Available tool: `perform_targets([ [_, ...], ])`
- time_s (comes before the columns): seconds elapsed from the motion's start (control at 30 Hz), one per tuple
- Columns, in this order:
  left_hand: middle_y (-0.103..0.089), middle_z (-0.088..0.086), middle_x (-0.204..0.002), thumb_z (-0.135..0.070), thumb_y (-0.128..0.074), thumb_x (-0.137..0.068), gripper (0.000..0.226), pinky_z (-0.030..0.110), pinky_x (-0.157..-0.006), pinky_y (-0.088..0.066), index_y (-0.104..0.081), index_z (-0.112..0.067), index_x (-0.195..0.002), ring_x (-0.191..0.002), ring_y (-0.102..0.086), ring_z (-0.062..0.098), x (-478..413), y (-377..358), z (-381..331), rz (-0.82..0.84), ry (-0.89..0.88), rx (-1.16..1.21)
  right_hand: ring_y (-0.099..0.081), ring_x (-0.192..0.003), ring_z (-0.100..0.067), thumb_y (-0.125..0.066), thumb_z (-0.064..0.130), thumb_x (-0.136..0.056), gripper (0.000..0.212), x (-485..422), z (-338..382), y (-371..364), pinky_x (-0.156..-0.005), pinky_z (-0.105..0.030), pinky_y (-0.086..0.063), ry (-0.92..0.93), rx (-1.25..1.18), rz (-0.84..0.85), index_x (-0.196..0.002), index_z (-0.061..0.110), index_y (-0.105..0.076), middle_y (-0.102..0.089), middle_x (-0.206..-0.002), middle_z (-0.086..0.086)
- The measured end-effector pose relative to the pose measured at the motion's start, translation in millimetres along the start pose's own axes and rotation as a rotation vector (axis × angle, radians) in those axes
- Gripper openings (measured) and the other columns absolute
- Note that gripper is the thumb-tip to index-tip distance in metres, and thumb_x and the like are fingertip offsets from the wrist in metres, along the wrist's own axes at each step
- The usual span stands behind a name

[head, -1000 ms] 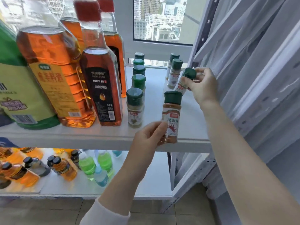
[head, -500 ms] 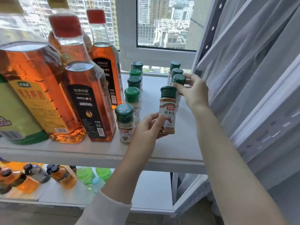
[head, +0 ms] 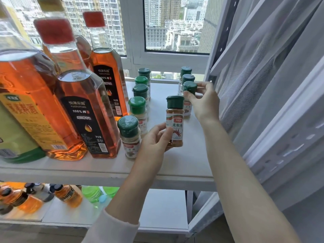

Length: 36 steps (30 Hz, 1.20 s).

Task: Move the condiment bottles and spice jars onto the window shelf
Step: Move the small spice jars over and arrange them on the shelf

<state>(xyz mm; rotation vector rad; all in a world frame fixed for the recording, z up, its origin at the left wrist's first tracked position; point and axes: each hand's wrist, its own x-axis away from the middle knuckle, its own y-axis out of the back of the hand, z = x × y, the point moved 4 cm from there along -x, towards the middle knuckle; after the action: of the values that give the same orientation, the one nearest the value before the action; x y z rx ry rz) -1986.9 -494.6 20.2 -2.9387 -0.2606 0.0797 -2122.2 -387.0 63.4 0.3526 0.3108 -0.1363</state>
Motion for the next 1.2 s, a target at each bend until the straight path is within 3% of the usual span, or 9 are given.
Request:
perform_targets([
  [0.1,-0.070,0.000,-0.096,-0.025,-0.047,-0.092,0.018,0.029,-0.087,-0.052,-0.056,-0.021,-0.107,-0.084,-0.070,0.013,-1,1,2,-0.009,0.005,-0.010,-0.057,-0.091,-0.008,-0.069,0.014,-0.082,0.039,2,1,1,-0.071,-0.008,-0.039,0.015,0.006,-0.002,-0.117,0.008,-0.053,-0.062,-0.119,-0.006],
  [0.23,-0.071,-0.003,-0.089,-0.020,-0.047,-0.093,0.014,0.025,-0.082,-0.054,-0.057,-0.022,-0.103,-0.079,-0.070,0.011,-1,-2,1,-0.007,-0.002,0.019,-0.057,-0.091,-0.009,-0.068,0.014,-0.083,0.038,5,1,4,-0.082,-0.019,-0.046,0.008,-0.004,0.007,-0.118,0.009,-0.054,-0.062,-0.120,-0.005],
  [0.43,-0.067,-0.005,-0.090,-0.018,-0.045,-0.095,0.013,0.018,-0.078,-0.053,-0.053,-0.022,-0.105,-0.072,-0.068,0.002,-2,-9,-3,0.020,0.008,0.003,-0.056,-0.114,-0.017,-0.065,0.035,-0.084,0.051,21,6,21,-0.096,-0.028,-0.045,0.010,0.005,-0.031,-0.126,0.010,-0.050,-0.057,-0.127,-0.006],
  [0.6,-0.067,-0.003,-0.098,-0.020,-0.046,-0.095,0.025,0.028,-0.088,-0.051,-0.050,-0.020,-0.119,-0.080,-0.067,0.005,-8,-14,-8,0.051,-0.035,-0.092,-0.063,-0.088,-0.005,-0.065,0.053,-0.070,0.048,55,23,41,-0.084,-0.034,-0.055,0.000,-0.138,0.106,-0.106,0.022,-0.059,-0.065,-0.098,0.010],
  [0.7,-0.066,0.002,-0.102,-0.019,-0.046,-0.095,0.026,0.031,-0.088,-0.051,-0.050,-0.019,-0.121,-0.085,-0.064,0.012,-12,-19,-11,0.059,-0.060,-0.171,-0.066,-0.089,-0.010,-0.073,0.042,-0.068,0.046,61,25,42,-0.082,-0.036,-0.056,-0.014,-0.144,0.170,-0.107,0.024,-0.058,-0.065,-0.100,0.009],
  [0.8,-0.061,0.000,-0.113,-0.016,-0.047,-0.095,0.033,0.016,-0.082,-0.049,-0.047,-0.017,-0.128,-0.093,-0.061,0.007,-12,-24,-12,0.068,-0.073,-0.247,-0.067,-0.083,-0.010,-0.078,0.024,-0.072,0.040,60,22,45,-0.081,-0.034,-0.057,0.006,-0.121,0.110,-0.106,0.023,-0.058,-0.066,-0.098,0.007],
  [0.87,-0.053,-0.003,-0.126,-0.017,-0.049,-0.095,0.043,0.014,-0.090,-0.042,-0.040,-0.015,-0.137,-0.114,-0.053,0.009,-12,-22,-11,0.030,-0.095,-0.384,-0.063,-0.075,0.001,-0.079,0.021,-0.072,0.040,57,18,45,-0.075,-0.019,-0.054,0.024,-0.079,0.062,-0.107,0.021,-0.059,-0.065,-0.096,0.009],
  [0.97,-0.039,0.001,-0.145,-0.022,-0.051,-0.094,0.055,0.030,-0.111,-0.031,-0.028,-0.018,-0.144,-0.133,-0.037,0.014,-7,-17,-8,-0.038,-0.144,-0.572,-0.055,-0.063,0.013,-0.079,0.020,-0.071,0.044,54,12,40,-0.060,-0.001,-0.043,0.056,0.028,0.030,-0.111,0.016,-0.060,-0.062,-0.094,0.011],
  [1.2,-0.041,0.000,-0.144,-0.020,-0.051,-0.094,0.053,0.027,-0.110,-0.029,-0.030,-0.019,-0.143,-0.132,-0.037,0.011,7,-15,-9,-0.074,-0.181,-0.664,-0.059,-0.077,-0.010,-0.080,0.023,-0.070,0.047,52,8,30,-0.071,-0.020,-0.046,0.106,0.157,-0.038,-0.109,0.012,-0.056,-0.063,-0.103,0.001],
])
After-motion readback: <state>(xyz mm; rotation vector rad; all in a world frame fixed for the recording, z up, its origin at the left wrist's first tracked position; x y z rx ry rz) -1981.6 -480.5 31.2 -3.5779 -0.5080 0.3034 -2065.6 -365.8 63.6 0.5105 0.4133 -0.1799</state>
